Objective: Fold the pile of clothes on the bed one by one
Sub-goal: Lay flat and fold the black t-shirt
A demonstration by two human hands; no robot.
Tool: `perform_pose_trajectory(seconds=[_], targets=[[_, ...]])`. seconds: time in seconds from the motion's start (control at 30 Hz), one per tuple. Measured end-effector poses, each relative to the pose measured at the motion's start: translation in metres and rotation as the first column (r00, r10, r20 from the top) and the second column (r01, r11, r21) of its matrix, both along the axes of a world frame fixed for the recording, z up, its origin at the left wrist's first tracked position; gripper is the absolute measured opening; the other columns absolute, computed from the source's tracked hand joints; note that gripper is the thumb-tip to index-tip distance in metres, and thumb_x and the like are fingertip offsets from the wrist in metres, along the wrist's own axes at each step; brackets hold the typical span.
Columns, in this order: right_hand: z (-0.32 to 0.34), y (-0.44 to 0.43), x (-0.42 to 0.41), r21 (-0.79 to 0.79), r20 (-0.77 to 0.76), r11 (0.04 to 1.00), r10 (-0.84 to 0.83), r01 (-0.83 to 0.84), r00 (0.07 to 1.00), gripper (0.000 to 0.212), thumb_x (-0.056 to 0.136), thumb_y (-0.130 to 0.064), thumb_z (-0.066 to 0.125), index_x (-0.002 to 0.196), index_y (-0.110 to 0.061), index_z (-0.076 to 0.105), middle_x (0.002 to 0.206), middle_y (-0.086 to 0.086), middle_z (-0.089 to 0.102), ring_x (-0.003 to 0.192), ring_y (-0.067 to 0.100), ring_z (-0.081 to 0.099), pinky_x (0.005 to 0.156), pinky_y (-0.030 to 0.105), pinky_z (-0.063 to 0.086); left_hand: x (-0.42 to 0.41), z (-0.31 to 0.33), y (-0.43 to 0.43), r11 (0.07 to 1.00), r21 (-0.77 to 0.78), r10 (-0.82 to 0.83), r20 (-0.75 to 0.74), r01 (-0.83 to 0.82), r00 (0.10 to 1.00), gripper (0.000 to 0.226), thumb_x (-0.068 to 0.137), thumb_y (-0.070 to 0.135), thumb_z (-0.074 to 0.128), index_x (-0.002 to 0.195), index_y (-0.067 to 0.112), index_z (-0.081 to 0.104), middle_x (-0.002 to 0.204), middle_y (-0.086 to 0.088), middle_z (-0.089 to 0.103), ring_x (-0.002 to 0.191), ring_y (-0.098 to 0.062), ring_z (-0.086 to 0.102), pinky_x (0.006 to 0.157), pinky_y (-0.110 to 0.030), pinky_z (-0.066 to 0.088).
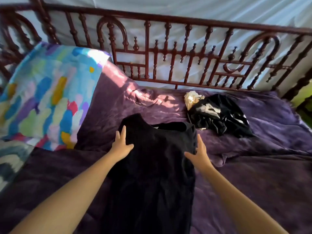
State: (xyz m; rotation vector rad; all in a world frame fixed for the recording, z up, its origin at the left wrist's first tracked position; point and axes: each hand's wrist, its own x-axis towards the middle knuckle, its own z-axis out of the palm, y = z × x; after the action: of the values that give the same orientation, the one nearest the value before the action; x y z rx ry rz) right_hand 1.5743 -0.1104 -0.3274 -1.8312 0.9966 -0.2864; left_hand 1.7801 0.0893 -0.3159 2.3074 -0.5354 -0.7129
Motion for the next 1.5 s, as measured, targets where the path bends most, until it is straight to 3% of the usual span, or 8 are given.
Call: perform_pose_trajectory(seconds=[0.23, 0.4, 0.53, 0.73, 0.87, 1.23, 1.33, 1.5], targets=[[-0.165, 0.124, -0.139, 0.274, -0.502, 0.942, -0.032, 0.195, 0.864, 0.068, 0.080, 0.003, 0.058, 0.142, -0.009, 0.031, 0.138, 0.018, 0.039, 0.125, 0.030, 0.037, 0.099, 0.033, 0.038, -0.137, -0.162, 0.144, 0.815, 0.567, 0.253, -0.163, -0.120, 0.954, 0.080, 0.093, 0.039, 0.052, 0.150, 0.019, 0.000, 0.155, -0.013, 0.013, 0.137, -0.034, 0.025, 0.106, -0.044, 0.034], [-0.195, 0.183, -0.166, 0.331, -0.530, 0.879, -0.128, 0.343, 0.838, 0.061, 0.083, -0.001, 0.063, 0.138, -0.004, 0.037, 0.130, 0.016, 0.052, 0.120, 0.029, 0.049, 0.100, 0.036, 0.041, -0.166, -0.186, 0.196, 0.831, 0.552, 0.136, -0.086, -0.066, 0.987, 0.055, 0.092, 0.028, 0.056, 0.140, 0.011, 0.036, 0.135, -0.009, 0.047, 0.124, -0.027, 0.045, 0.097, -0.037, 0.042], [-0.191, 0.185, -0.160, 0.395, -0.502, 0.796, -0.231, 0.459, 0.833, 0.032, 0.083, 0.005, 0.061, 0.115, 0.004, 0.056, 0.103, 0.014, 0.064, 0.090, 0.024, 0.059, 0.069, 0.027, 0.049, -0.165, -0.188, 0.199, 0.870, 0.448, 0.324, -0.204, -0.206, 0.924, 0.036, 0.092, 0.010, 0.054, 0.125, -0.004, 0.051, 0.118, -0.020, 0.059, 0.110, -0.035, 0.056, 0.093, -0.038, 0.045], [-0.154, 0.167, -0.173, 0.494, -0.295, 0.663, -0.480, 0.562, 0.826, 0.011, 0.084, -0.003, 0.064, 0.074, -0.005, 0.064, 0.053, -0.001, 0.064, 0.046, 0.008, 0.058, 0.038, 0.016, 0.042, -0.166, -0.161, 0.209, 0.590, 0.201, 0.728, -0.552, -0.782, 0.407, 0.022, 0.096, -0.002, 0.036, 0.106, 0.004, 0.055, 0.096, -0.015, 0.058, 0.089, -0.030, 0.054, 0.077, -0.041, 0.045], [-0.119, 0.143, -0.208, 0.634, -0.183, 0.389, -0.765, 0.669, 0.618, 0.008, 0.085, -0.009, 0.060, 0.079, -0.012, 0.062, 0.056, -0.003, 0.067, 0.051, 0.011, 0.062, 0.041, 0.015, 0.047, -0.165, -0.139, 0.234, 0.497, 0.117, 0.706, -0.631, -0.860, 0.322, 0.021, 0.098, 0.005, 0.039, 0.090, 0.012, 0.057, 0.085, -0.008, 0.054, 0.074, -0.023, 0.051, 0.064, -0.033, 0.039], [-0.108, 0.175, -0.299, 0.416, -0.249, 0.480, -0.757, 0.772, 0.605, 0.028, 0.086, -0.004, 0.063, 0.067, -0.011, 0.044, 0.058, 0.005, 0.042, 0.031, 0.006, 0.038, 0.032, 0.012, 0.030, -0.193, -0.119, 0.322, 0.840, 0.005, 0.522, -0.277, -0.542, 0.806, 0.032, 0.078, 0.009, 0.074, 0.103, 0.017, 0.056, 0.092, -0.008, 0.059, 0.082, -0.022, 0.057, 0.064, -0.035, 0.046], [-0.124, 0.191, -0.296, 0.215, -0.368, 0.630, -0.656, 0.747, 0.659, 0.010, 0.085, -0.003, 0.064, 0.089, -0.002, 0.055, 0.070, 0.012, 0.053, 0.055, 0.020, 0.048, 0.043, 0.020, 0.039, -0.204, -0.126, 0.330, 0.913, 0.146, 0.400, -0.147, -0.380, 0.905, 0.024, 0.080, 0.000, 0.069, 0.098, 0.009, 0.057, 0.091, -0.013, 0.058, 0.089, -0.031, 0.056, 0.068, -0.037, 0.043], [-0.143, 0.211, -0.285, 0.088, -0.639, 0.932, -0.218, 0.351, 0.738, 0.059, 0.084, -0.010, 0.061, 0.138, -0.014, 0.037, 0.129, 0.021, 0.041, 0.112, 0.040, 0.047, 0.090, 0.044, 0.044, -0.212, -0.138, 0.323, 0.928, 0.295, 0.232, 0.015, -0.226, 0.973, 0.021, 0.080, -0.006, 0.065, 0.098, 0.001, 0.059, 0.096, -0.022, 0.062, 0.097, -0.039, 0.058, 0.076, -0.037, 0.040]])
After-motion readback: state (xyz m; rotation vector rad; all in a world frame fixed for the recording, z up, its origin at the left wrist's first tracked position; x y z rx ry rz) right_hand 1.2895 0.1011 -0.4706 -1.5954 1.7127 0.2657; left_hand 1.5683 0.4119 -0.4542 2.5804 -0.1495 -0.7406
